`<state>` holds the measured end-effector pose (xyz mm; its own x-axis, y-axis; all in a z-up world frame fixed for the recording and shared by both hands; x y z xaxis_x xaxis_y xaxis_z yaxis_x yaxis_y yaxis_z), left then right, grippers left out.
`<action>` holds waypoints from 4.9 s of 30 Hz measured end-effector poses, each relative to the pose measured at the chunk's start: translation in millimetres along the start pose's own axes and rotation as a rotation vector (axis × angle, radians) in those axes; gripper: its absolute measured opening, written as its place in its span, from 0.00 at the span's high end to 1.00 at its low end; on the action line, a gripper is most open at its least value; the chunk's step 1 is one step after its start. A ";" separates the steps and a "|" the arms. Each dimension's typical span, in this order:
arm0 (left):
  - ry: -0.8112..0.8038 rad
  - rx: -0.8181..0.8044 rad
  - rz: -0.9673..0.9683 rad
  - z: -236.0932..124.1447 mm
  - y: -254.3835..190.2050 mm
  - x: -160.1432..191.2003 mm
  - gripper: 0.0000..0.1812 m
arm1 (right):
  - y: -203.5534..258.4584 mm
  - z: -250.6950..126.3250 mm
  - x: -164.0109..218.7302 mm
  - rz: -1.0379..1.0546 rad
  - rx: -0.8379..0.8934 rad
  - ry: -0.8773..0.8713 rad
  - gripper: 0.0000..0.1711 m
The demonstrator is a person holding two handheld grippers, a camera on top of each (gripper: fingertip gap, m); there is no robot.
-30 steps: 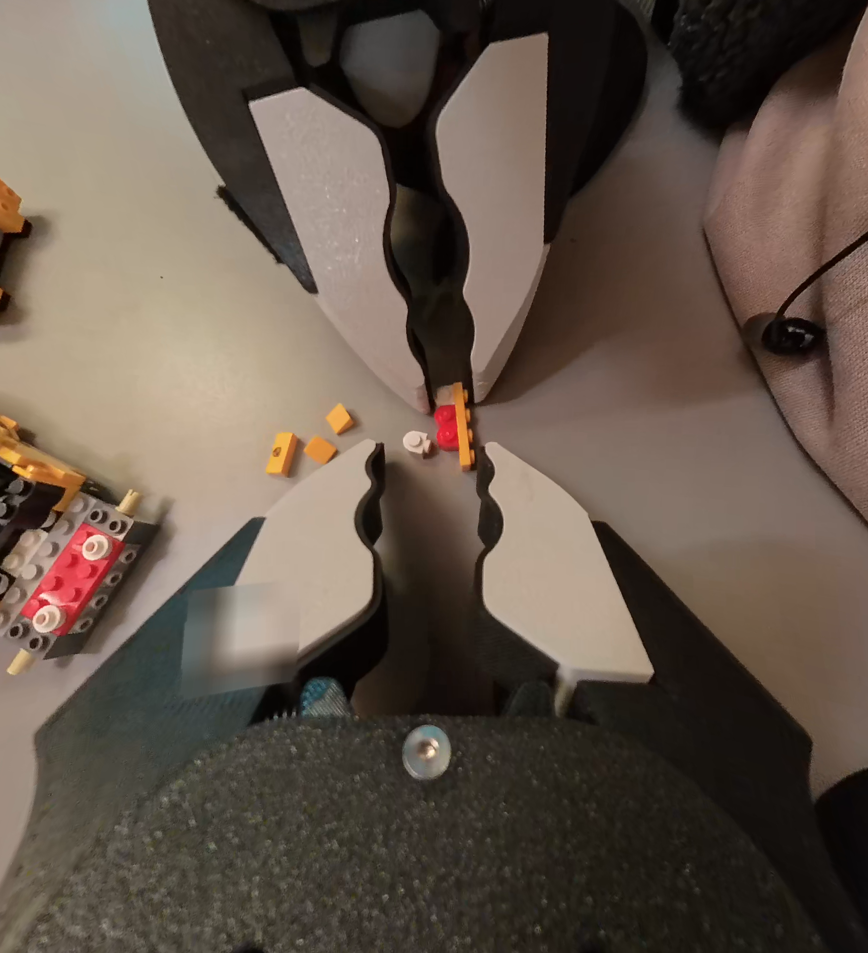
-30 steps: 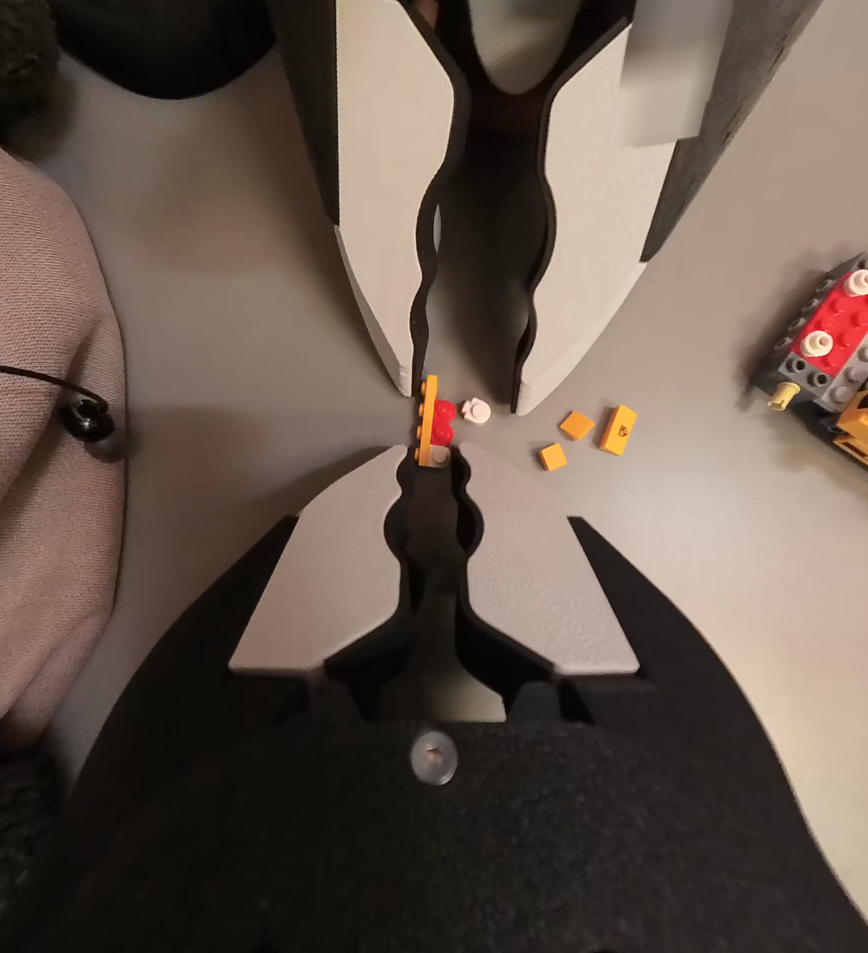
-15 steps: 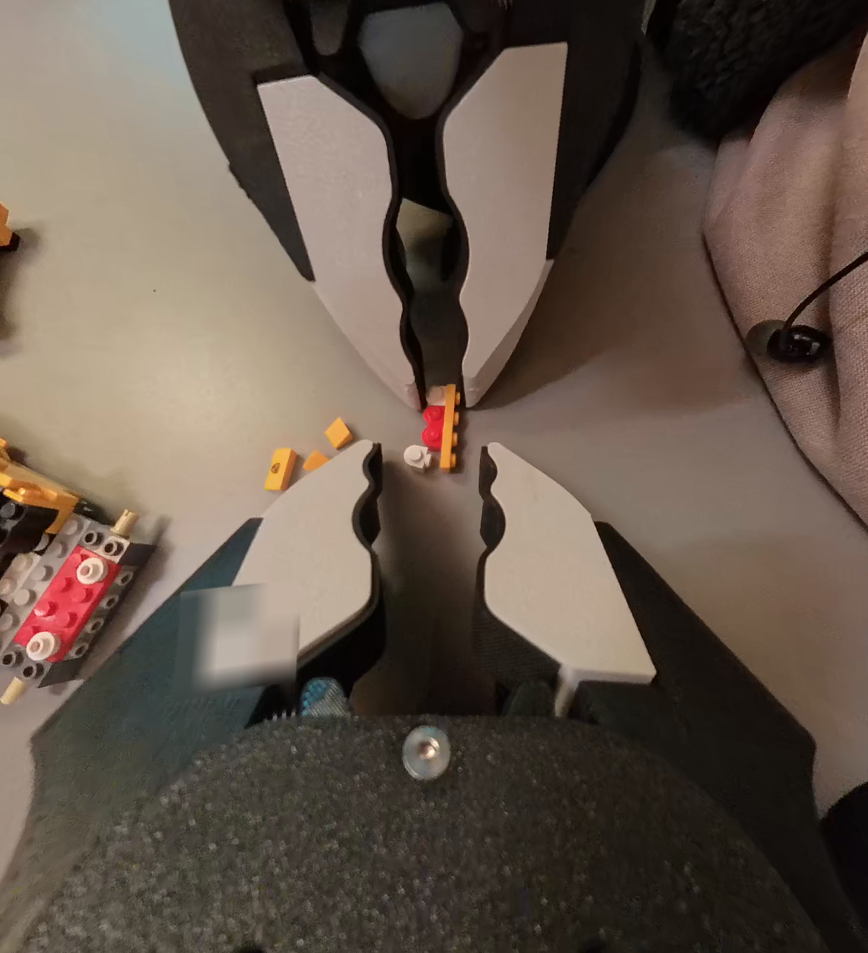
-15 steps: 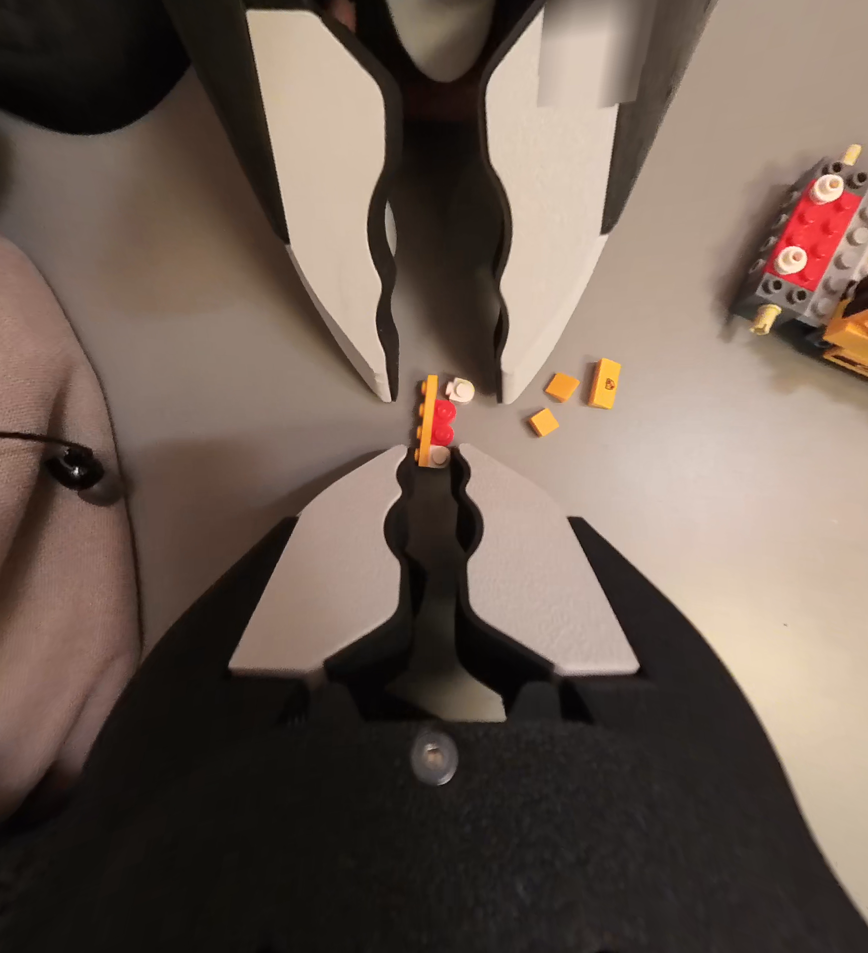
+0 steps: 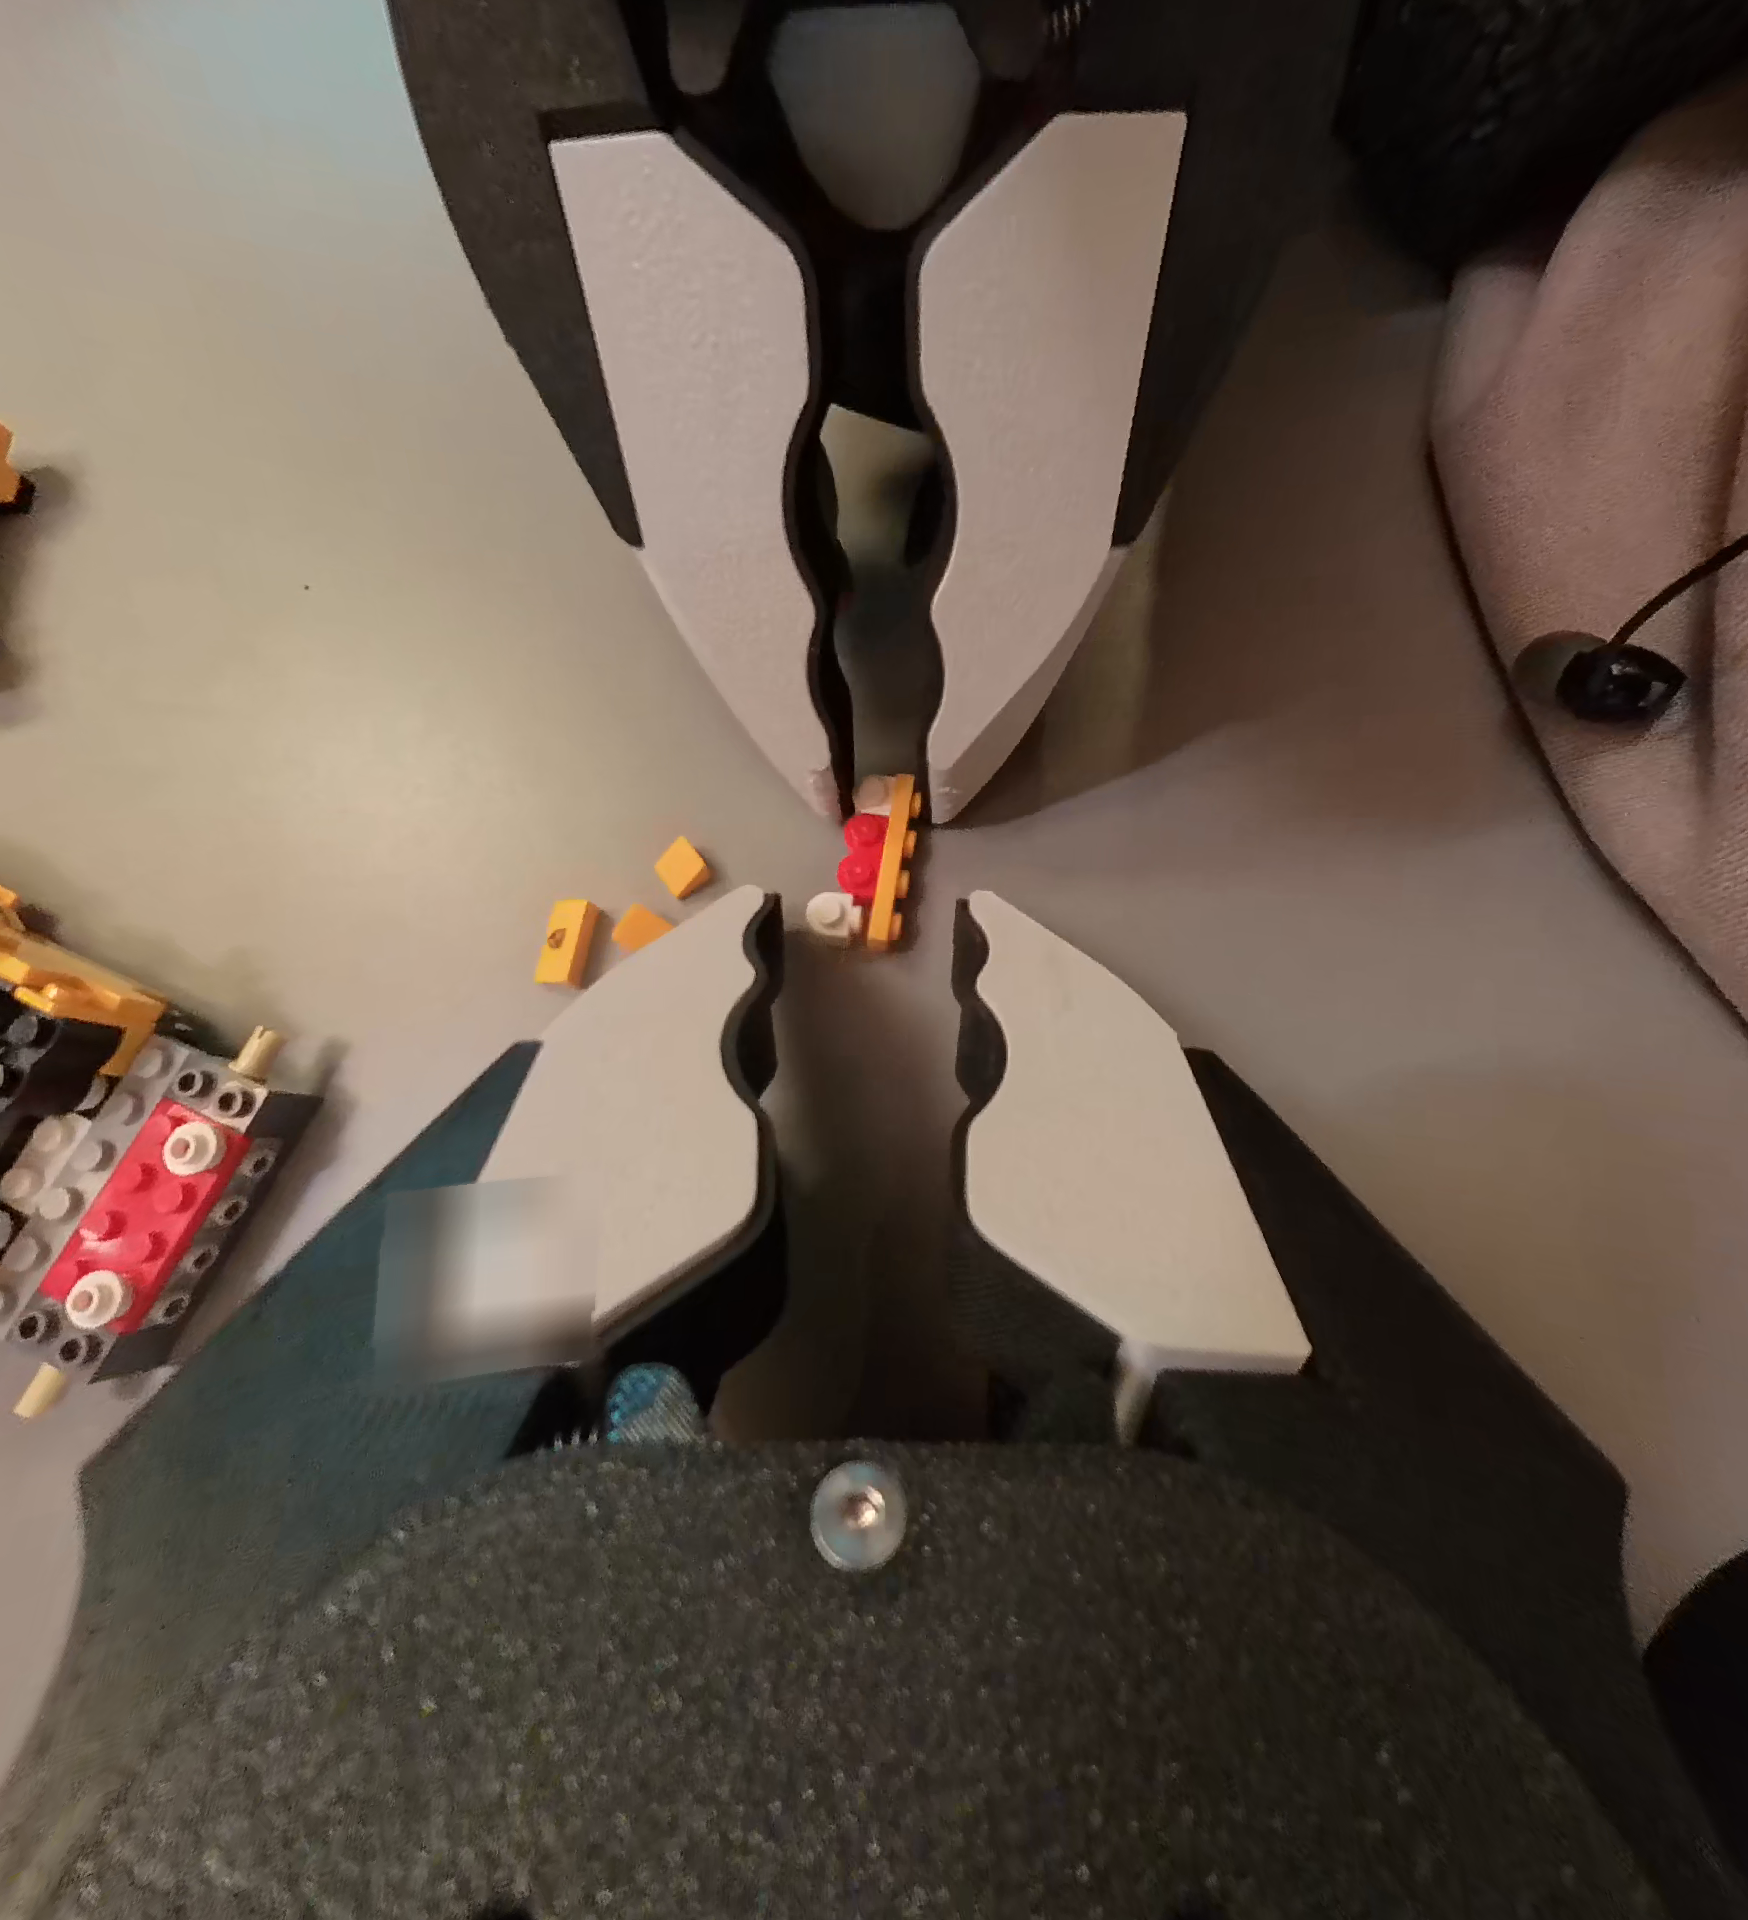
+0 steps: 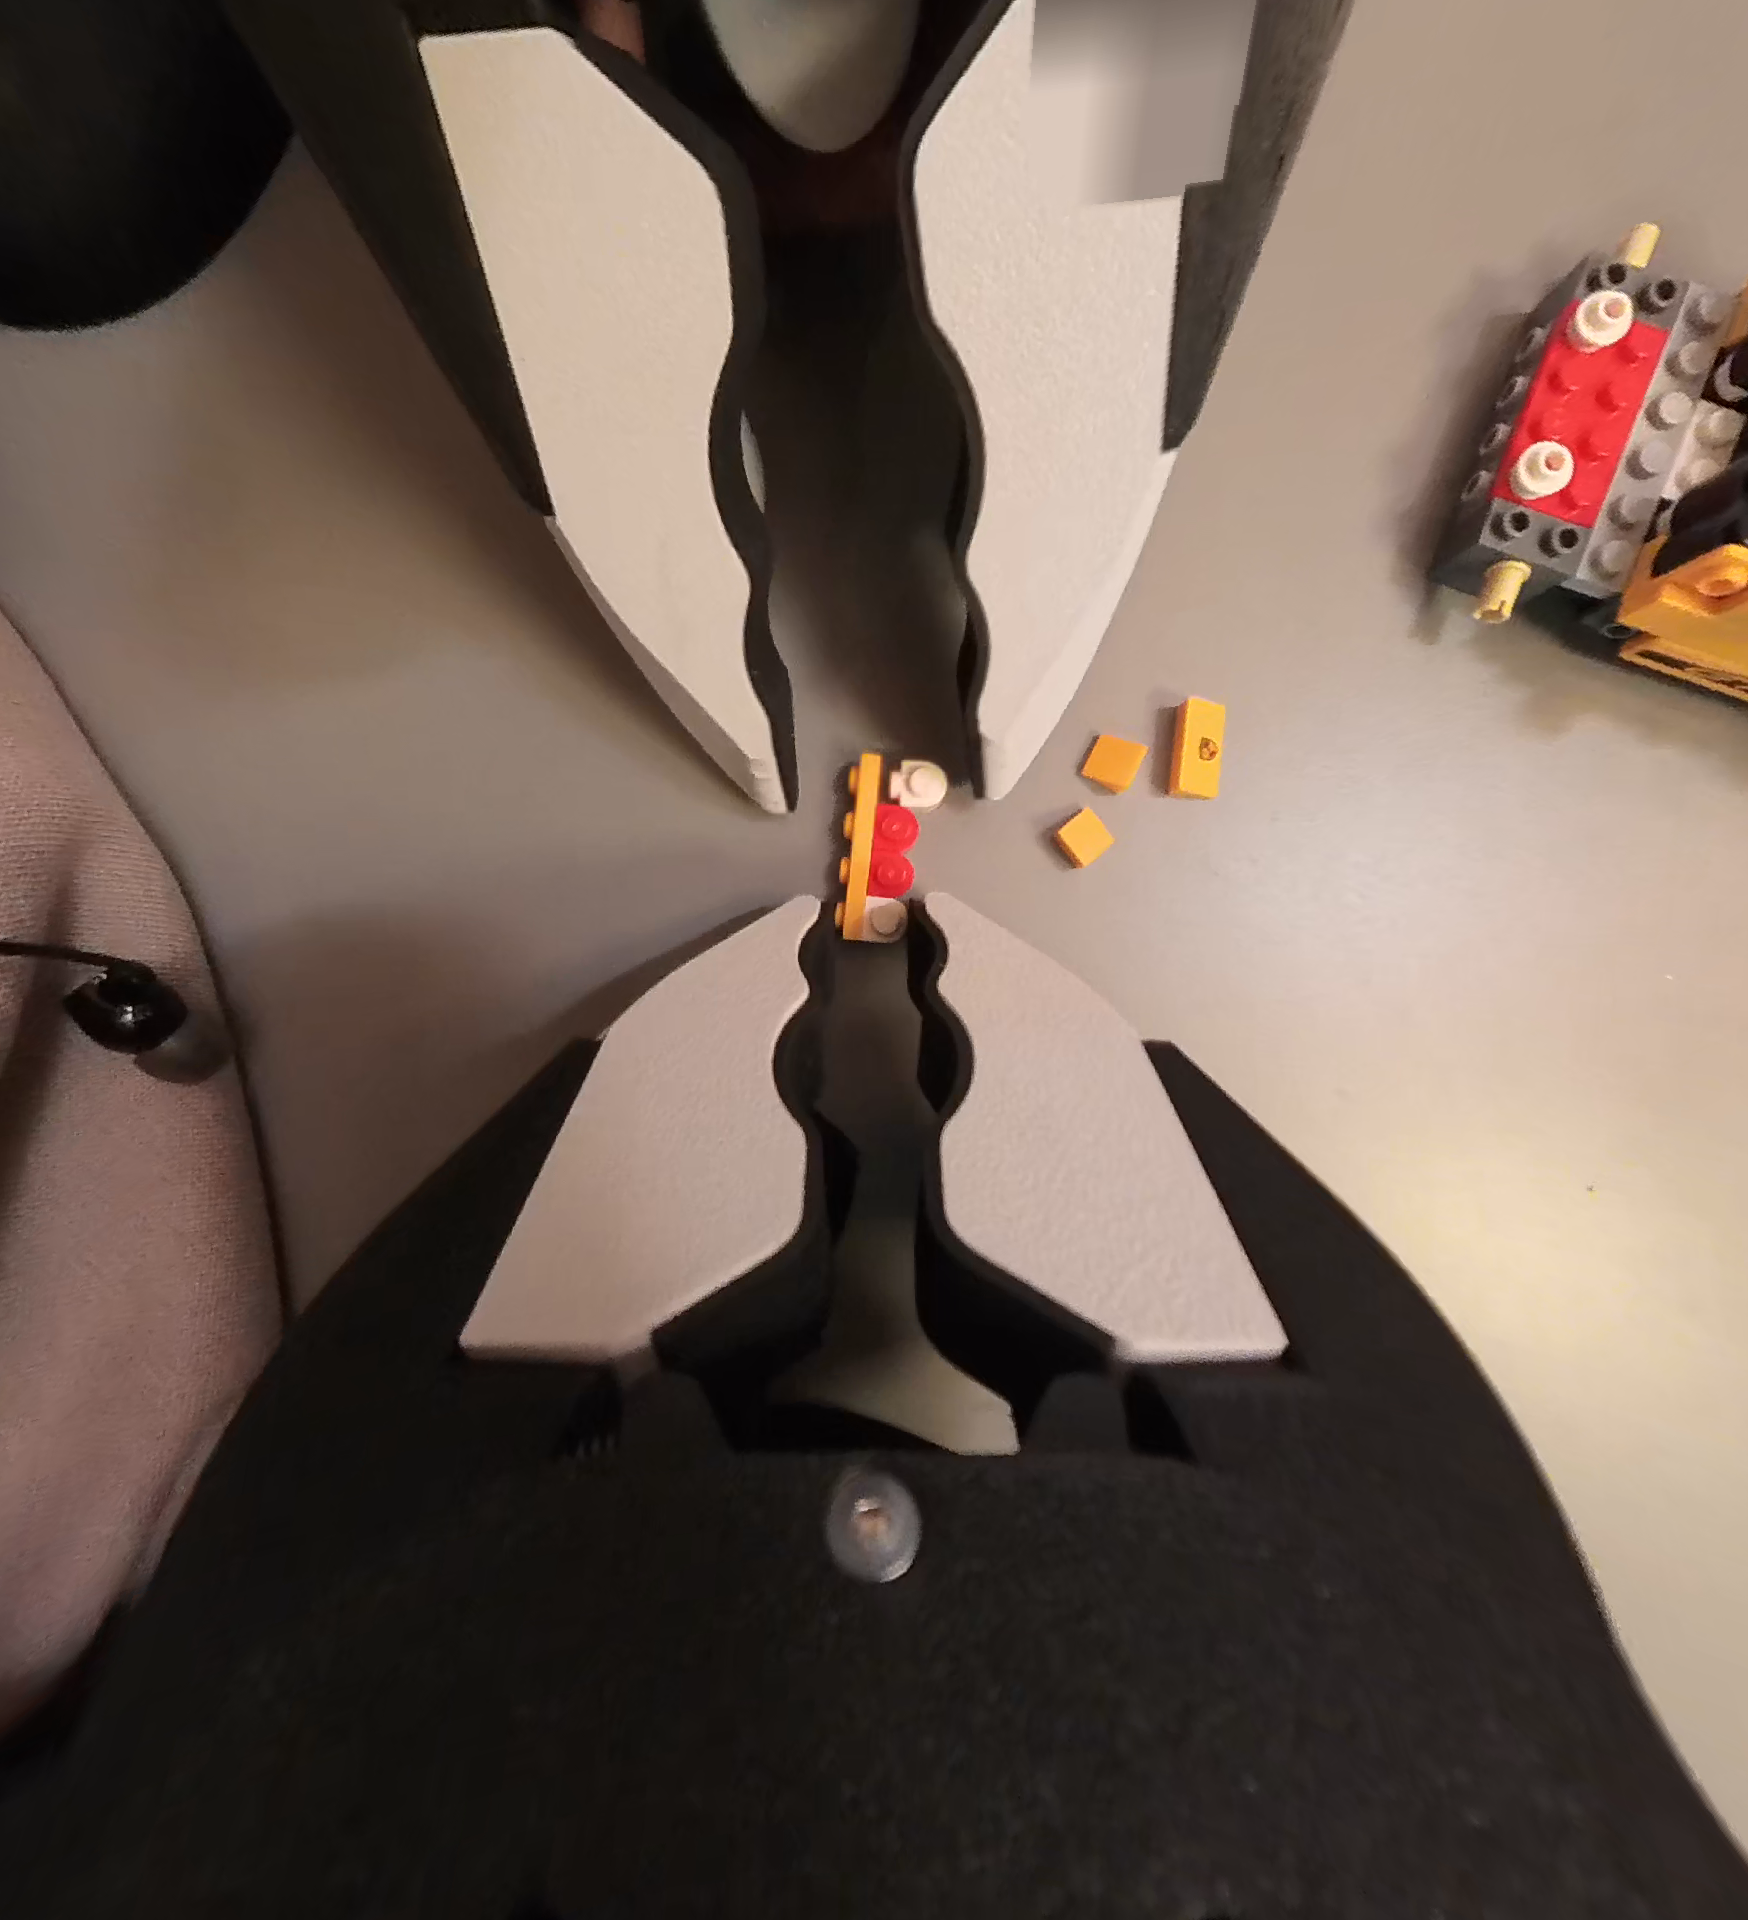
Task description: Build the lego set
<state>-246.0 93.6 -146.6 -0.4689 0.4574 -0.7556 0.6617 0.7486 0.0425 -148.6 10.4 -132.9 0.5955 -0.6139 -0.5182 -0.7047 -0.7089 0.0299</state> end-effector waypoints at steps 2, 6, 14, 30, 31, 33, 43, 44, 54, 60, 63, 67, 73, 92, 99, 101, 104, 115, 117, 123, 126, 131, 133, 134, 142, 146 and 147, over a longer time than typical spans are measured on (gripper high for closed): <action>0.002 -0.007 -0.005 -0.3 1.1 0.4 0.83 | -1.3 0.0 -0.9 -0.016 -0.011 0.012 0.92; 0.008 -0.018 -0.006 0.5 1.9 0.3 0.86 | -3.4 0.1 -2.5 -0.031 -0.020 0.028 0.92; 0.016 -0.030 -0.005 1.2 2.3 0.4 0.91 | -5.9 0.4 -3.1 -0.033 -0.027 0.028 0.92; 0.068 -0.059 0.066 1.4 -0.8 -3.3 0.92 | -2.2 0.7 -2.5 -0.149 -0.028 0.001 0.93; 0.076 -0.051 0.071 1.3 -1.0 -3.8 0.92 | -1.5 0.8 -2.9 -0.173 -0.029 0.003 0.93; 0.098 -0.054 0.086 1.4 -2.4 -5.5 0.92 | -2.5 0.9 -4.1 -0.181 -0.047 0.018 0.93; 0.093 0.000 0.058 1.1 -1.9 -4.6 0.93 | -7.8 2.3 -5.0 -0.182 -0.110 0.006 0.93; 0.085 0.005 0.061 1.3 -2.7 -4.6 0.93 | -8.4 2.3 -4.7 -0.176 -0.117 0.004 0.93; 0.067 -0.025 0.069 3.0 -6.6 -4.6 0.93 | -5.9 1.0 1.6 -0.140 -0.113 -0.033 0.93; 0.039 -0.077 0.009 -2.0 -9.4 -4.3 0.87 | -7.4 -0.2 2.3 -0.154 -0.133 -0.047 0.93; 0.029 -0.079 -0.020 -3.7 -12.4 -4.8 0.96 | -7.8 0.7 1.1 -0.162 -0.158 -0.042 0.93; 0.035 -0.095 -0.014 -1.8 -16.2 -5.9 1.00 | -9.9 0.4 1.4 -0.139 -0.187 -0.028 0.92; 0.031 -0.111 -0.017 -5.4 -14.3 -4.0 0.96 | -29.4 -21.6 5.4 -0.039 -0.203 -0.126 0.86; 0.041 -0.112 -0.024 0.1 -13.5 -1.5 0.91 | -73.6 14.1 -32.0 -0.087 -0.159 0.088 0.95; 0.049 -0.110 -0.021 0.4 -14.3 -1.3 0.94 | -73.2 11.4 -32.2 -0.108 -0.154 0.063 0.98; 0.051 -0.112 -0.019 0.2 -14.5 -1.2 0.94 | -73.2 6.6 -32.5 -0.105 -0.156 0.050 0.98; 0.053 -0.108 -0.018 -0.2 -15.3 -1.1 0.94 | -70.3 -2.2 -30.1 -0.105 -0.158 0.043 0.98; 0.050 -0.078 -0.024 -6.7 -17.8 0.8 0.93 | -29.9 -15.6 -16.9 -0.050 -0.238 -0.014 0.98; 0.040 -0.102 -0.021 -6.8 -16.8 -0.1 0.91 | -24.4 -16.5 -15.2 -0.038 -0.235 -0.022 0.98; 0.076 -0.107 0.014 -3.1 -22.9 -2.3 0.94 | -10.4 -18.0 -13.4 -0.063 -0.176 -0.040 0.98; 0.064 -0.106 -0.008 -6.8 -22.0 -2.2 0.93 | -3.6 -19.6 -13.3 -0.069 -0.151 -0.041 0.98; 0.038 -0.130 -0.020 -9.6 -19.6 -2.3 0.91 | 3.5 -24.3 -13.9 -0.082 -0.106 -0.044 0.98; 0.030 -0.138 -0.014 -8.6 -20.0 -3.0 0.90 | 5.9 -26.0 -14.0 -0.083 -0.094 -0.045 0.98; 0.021 -0.136 -0.012 -8.5 -20.7 -4.0 0.90 | 7.1 -26.8 -14.2 -0.084 -0.087 -0.047 0.98; -0.123 -0.128 -0.024 -15.1 -24.0 -15.9 0.91 | 15.7 -35.6 -17.1 -0.096 -0.030 -0.079 0.98; -0.141 -0.129 -0.027 -15.8 -23.7 -16.2 0.92 | 17.4 -36.8 -15.9 -0.099 -0.009 -0.079 0.98; -0.144 -0.127 -0.028 -15.7 -23.6 -16.0 0.93 | 17.4 -36.8 -15.5 -0.097 -0.006 -0.078 0.98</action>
<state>-263.3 76.1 -125.3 -0.3916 0.3692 -0.8428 0.5660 0.8189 0.0957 -155.9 -5.2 -92.8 0.6290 -0.5135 -0.5837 -0.6427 -0.7659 -0.0187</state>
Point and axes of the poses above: each gripper's, where its closed fingertips meet, z out along the fingers, x out of its underside, y = z × x across the jaws, the point moved 9 cm from there along -z, back along the fingers
